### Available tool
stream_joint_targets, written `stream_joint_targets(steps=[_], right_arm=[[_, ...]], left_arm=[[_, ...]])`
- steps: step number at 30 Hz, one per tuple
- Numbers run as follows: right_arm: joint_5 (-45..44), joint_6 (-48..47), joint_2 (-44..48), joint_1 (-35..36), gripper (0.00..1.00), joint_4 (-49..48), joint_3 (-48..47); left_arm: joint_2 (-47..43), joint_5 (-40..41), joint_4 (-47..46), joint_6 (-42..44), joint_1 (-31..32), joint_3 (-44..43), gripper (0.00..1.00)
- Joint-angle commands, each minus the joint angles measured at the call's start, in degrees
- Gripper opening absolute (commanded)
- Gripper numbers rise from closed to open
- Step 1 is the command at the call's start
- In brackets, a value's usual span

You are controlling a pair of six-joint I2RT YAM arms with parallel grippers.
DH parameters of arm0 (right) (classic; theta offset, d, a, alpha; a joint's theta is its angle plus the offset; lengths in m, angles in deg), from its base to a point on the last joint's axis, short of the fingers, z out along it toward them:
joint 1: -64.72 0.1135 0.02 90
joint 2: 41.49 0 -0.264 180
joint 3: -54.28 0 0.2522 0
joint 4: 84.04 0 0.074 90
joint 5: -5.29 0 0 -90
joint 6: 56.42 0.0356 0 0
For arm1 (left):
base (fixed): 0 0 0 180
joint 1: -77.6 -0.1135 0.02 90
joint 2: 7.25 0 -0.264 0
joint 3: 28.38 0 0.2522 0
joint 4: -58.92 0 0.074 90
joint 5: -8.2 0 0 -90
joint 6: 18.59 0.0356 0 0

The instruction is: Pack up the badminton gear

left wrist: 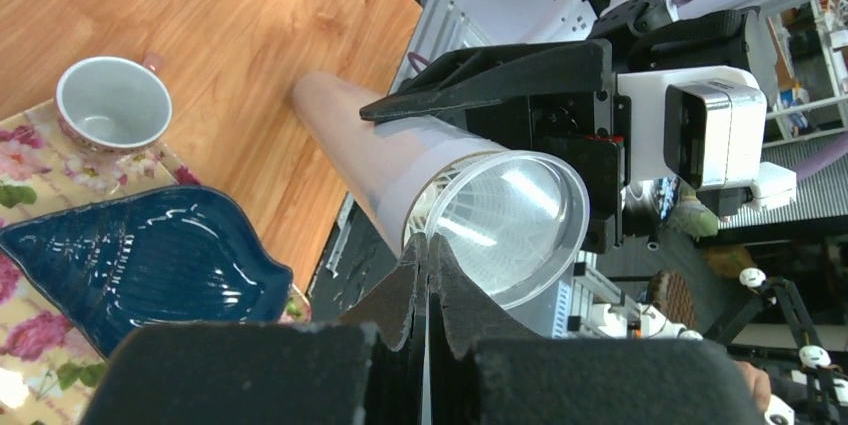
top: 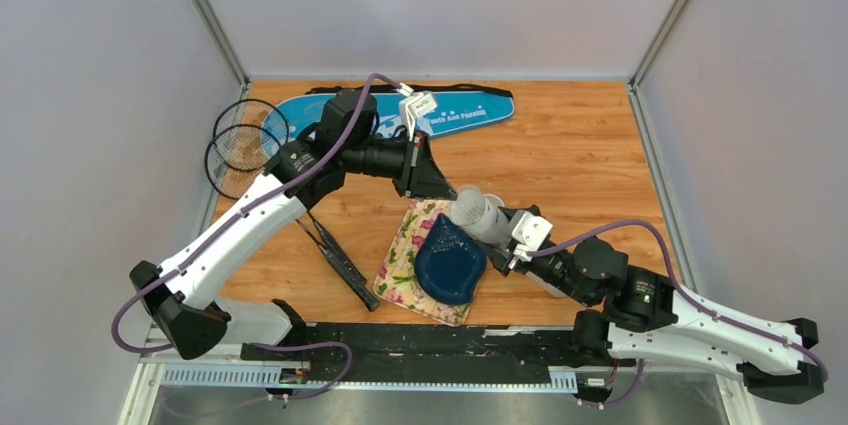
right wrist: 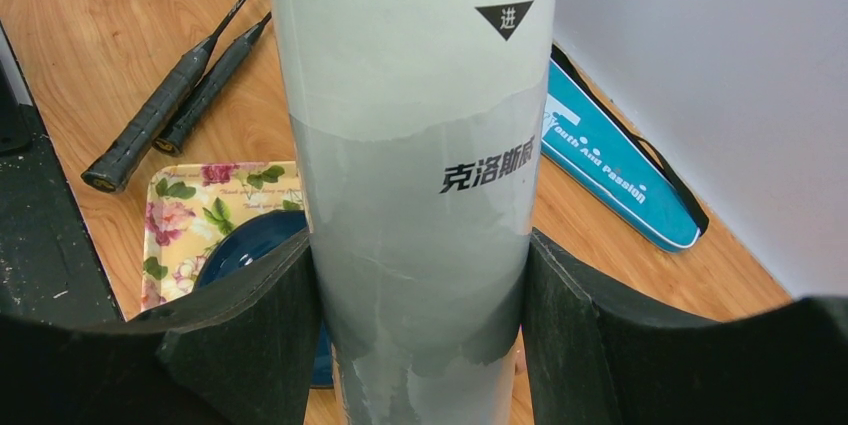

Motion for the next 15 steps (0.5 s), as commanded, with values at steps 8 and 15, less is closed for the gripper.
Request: stream_joint_targets(steps=[8,15], right_arm=[[2.3,-1.9,1.7,0.1,0.27,-3.5,-2.1],[3.0,-2.2,2.1,0.1,0.27,-3.7,-1.9]], left_arm=[[2.4,0.5,7.3,5.9,1.3,-5.0,0.00],[4.3,6.6,14.0,9.9,2.3,-9.5,0.00]])
